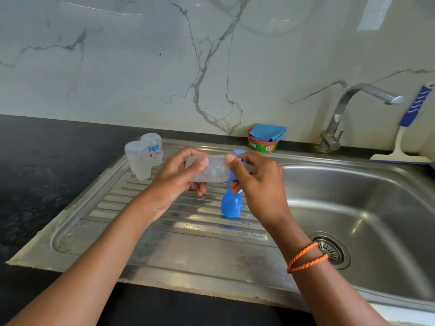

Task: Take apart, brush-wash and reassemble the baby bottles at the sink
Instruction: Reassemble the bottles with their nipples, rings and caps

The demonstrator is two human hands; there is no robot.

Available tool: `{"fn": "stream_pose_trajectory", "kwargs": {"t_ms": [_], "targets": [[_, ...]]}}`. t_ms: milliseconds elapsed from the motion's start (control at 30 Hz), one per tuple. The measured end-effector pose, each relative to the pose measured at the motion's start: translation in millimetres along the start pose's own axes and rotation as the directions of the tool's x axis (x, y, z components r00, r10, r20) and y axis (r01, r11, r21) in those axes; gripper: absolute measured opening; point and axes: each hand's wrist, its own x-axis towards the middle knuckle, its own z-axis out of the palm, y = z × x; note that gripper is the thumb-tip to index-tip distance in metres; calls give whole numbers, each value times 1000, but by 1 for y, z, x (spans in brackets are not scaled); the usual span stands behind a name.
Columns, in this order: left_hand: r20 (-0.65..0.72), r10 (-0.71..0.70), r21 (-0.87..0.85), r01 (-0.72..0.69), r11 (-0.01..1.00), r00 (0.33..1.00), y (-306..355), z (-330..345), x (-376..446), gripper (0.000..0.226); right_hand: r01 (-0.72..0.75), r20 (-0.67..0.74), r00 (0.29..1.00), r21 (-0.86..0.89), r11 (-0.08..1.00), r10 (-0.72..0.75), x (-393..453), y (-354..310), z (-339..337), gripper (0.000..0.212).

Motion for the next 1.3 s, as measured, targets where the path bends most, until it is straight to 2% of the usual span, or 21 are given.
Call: {"fn": "stream_pose_trajectory", "kwargs": {"t_ms": [100,200,300,400,467,567,633,700,767,833,900,967,1067,1167,1233,1300], "targets": [[17,58,54,-59,997,998,0,2,-1,35,-106,15,994,88,990,105,1,2,-1,46],[19,95,120,-97,988,995,1,0,-3,38,-167,41,986,140,976,162,1,6,-3,46],[39,109,206,-114,972,993,1,-5,-4,43,-178,65,983,168,970,169,0,5,-3,41],[53,116,207,-124,970,992,2,-11,-3,48,-134,61,990,133,982,126,-3,7,-3,31],[51,141,337,-150,929,989,3,-14,-3,53,-29,41,999,47,998,27,-4,6,-4,26],[64,210,616,-204,761,976,3,-9,-7,62,185,102,979,-110,977,-174,-6,3,0,32],[93,235,668,-236,706,967,3,-1,-11,65,214,161,967,-100,972,-197,-7,2,4,40],[94,244,668,-243,704,965,2,1,-11,62,202,189,964,-67,977,-186,-7,3,5,47],[56,254,696,-220,684,966,1,-2,-11,60,202,174,968,-110,973,-181,-5,5,-1,53],[9,254,760,-172,627,967,-1,-8,-10,63,225,160,970,-310,924,-183,-1,9,-11,47],[-4,223,819,-125,560,975,-4,-11,-10,69,242,215,965,-518,820,-149,1,14,-17,44],[-4,199,863,-97,495,980,-9,-14,-10,70,237,277,958,-610,756,-76,-1,16,-18,49],[-21,192,881,-72,467,981,-14,-19,-8,68,226,313,950,-662,715,-10,-4,17,-18,58],[-46,200,883,-54,467,979,-15,-23,-7,70,250,407,909,-700,669,87,-8,20,-18,59],[-51,199,867,-55,495,979,-15,-27,-5,71,244,444,888,-676,696,120,-7,24,-18,53],[-51,187,838,-60,543,981,-16,-29,-5,71,173,389,916,-602,780,97,-1,25,-21,48]]}}
